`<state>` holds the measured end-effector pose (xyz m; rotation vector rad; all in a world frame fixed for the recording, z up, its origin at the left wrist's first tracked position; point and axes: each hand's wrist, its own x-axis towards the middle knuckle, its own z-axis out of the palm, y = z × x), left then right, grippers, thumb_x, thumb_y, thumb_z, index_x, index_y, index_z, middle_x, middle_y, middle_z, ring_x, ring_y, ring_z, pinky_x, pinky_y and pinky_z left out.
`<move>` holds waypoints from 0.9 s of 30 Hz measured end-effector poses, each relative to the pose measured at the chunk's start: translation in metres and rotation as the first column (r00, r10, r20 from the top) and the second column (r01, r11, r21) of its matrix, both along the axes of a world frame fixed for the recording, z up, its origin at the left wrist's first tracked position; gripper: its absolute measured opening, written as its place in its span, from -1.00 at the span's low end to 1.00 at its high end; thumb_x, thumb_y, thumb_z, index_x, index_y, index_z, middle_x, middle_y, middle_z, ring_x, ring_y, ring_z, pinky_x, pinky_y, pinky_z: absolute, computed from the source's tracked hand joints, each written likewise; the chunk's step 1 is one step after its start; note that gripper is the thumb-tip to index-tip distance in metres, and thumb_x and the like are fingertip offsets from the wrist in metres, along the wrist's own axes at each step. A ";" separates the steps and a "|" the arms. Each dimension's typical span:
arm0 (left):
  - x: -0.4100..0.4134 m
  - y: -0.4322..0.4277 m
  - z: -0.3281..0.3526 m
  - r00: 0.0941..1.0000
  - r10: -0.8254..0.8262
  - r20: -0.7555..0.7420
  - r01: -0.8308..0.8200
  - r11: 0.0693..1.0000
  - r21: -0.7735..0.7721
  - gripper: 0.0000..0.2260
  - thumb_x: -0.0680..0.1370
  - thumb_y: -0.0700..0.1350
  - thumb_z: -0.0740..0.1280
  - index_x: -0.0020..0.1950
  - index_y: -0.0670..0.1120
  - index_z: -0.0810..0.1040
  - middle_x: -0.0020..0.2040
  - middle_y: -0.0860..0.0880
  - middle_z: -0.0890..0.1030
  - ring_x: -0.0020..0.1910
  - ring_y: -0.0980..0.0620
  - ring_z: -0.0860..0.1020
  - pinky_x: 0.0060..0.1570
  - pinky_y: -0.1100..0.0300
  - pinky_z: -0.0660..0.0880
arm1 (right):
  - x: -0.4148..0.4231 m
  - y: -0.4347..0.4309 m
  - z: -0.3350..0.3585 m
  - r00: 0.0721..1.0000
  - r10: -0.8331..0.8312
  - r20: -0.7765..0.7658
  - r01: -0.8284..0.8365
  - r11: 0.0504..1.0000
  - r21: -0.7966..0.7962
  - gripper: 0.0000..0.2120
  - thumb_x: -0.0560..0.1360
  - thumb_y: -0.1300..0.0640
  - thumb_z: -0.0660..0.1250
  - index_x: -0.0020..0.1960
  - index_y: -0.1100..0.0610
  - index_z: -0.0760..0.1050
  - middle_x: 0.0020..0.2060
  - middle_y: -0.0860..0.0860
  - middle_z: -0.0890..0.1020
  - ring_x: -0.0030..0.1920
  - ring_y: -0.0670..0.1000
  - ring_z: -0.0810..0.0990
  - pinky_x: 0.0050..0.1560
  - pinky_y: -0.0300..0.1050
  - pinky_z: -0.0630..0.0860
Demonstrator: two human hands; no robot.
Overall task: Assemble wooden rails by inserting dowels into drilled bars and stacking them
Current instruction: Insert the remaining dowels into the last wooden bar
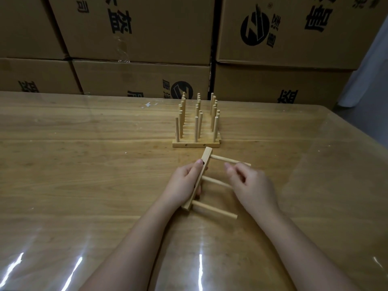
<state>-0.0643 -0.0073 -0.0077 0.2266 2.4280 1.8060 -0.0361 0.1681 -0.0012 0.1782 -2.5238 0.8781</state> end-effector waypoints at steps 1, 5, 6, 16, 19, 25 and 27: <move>0.000 -0.001 0.000 1.000 0.004 0.009 -0.005 1.000 0.007 -0.64 0.63 0.15 0.06 0.05 0.03 0.60 -0.48 0.06 0.52 -0.47 0.20 0.52 -0.40 0.40 0.45 | 0.001 0.001 0.001 0.997 -0.030 -0.076 0.024 0.997 -0.075 -0.52 0.48 -0.30 0.00 -0.38 -0.01 0.40 -0.61 -0.07 0.38 -0.55 -0.08 0.39 -0.55 -0.28 0.20; -0.001 -0.002 -0.001 1.000 0.006 0.016 -0.006 1.000 0.001 -0.65 0.63 0.14 0.05 0.06 0.04 0.59 -0.48 0.08 0.52 -0.47 0.23 0.51 -0.42 0.43 0.43 | 0.000 0.007 0.003 0.952 -0.227 -0.204 0.168 0.948 -0.269 -0.59 0.56 -0.07 0.10 -0.43 0.01 0.19 -0.59 -0.10 0.24 -0.56 -0.08 0.25 -0.53 -0.19 0.14; -0.001 -0.002 -0.001 1.000 0.000 0.012 0.000 1.000 -0.003 -0.65 0.63 0.14 0.05 0.06 0.05 0.59 -0.48 0.08 0.52 -0.48 0.23 0.51 -0.42 0.43 0.44 | -0.003 0.010 0.002 0.940 -0.259 -0.223 0.198 0.944 -0.264 -0.63 0.58 -0.02 0.13 -0.38 0.03 0.22 -0.53 -0.10 0.29 -0.51 -0.09 0.27 -0.49 -0.13 0.17; 0.002 -0.001 -0.001 0.994 -0.112 -0.004 0.112 0.993 -0.030 -0.67 0.60 0.15 0.17 0.33 0.14 0.47 -0.32 0.11 0.57 -0.45 0.13 0.53 -0.37 0.27 0.48 | -0.013 0.014 -0.002 0.996 0.088 0.030 -0.092 0.963 0.254 -0.69 0.57 -0.07 0.09 0.01 0.07 0.53 -0.27 -0.05 0.54 -0.27 0.03 0.54 -0.31 -0.01 0.45; 0.001 -0.003 -0.001 0.988 -0.153 -0.013 0.153 0.988 -0.028 -0.67 0.61 0.10 0.16 0.38 0.19 0.43 -0.40 0.14 0.58 -0.46 0.12 0.52 -0.37 0.26 0.48 | -0.014 0.013 -0.001 0.993 0.085 0.078 -0.103 0.959 0.264 -0.71 0.57 -0.09 0.09 -0.03 0.03 0.52 -0.34 -0.04 0.56 -0.33 0.02 0.53 -0.35 -0.04 0.42; 0.002 -0.007 0.002 0.983 -0.183 -0.004 0.183 0.983 0.008 -0.77 0.62 0.09 0.17 0.22 0.35 0.47 -0.36 0.24 0.60 -0.47 0.13 0.51 -0.40 0.29 0.47 | -0.011 0.009 -0.001 0.985 0.071 0.155 -0.102 0.975 0.197 -0.75 0.60 -0.05 0.07 -0.14 -0.02 0.45 -0.40 -0.01 0.55 -0.35 0.05 0.51 -0.34 -0.07 0.35; 0.003 -0.007 0.003 0.983 -0.186 -0.006 0.186 0.983 -0.004 -0.76 0.61 0.09 0.18 0.24 0.35 0.48 -0.29 0.18 0.63 -0.46 0.11 0.52 -0.39 0.26 0.47 | -0.011 0.008 0.000 0.981 0.078 0.179 -0.107 0.982 0.157 -0.76 0.60 -0.05 0.07 -0.20 -0.06 0.38 -0.42 -0.04 0.52 -0.36 0.03 0.49 -0.35 -0.08 0.34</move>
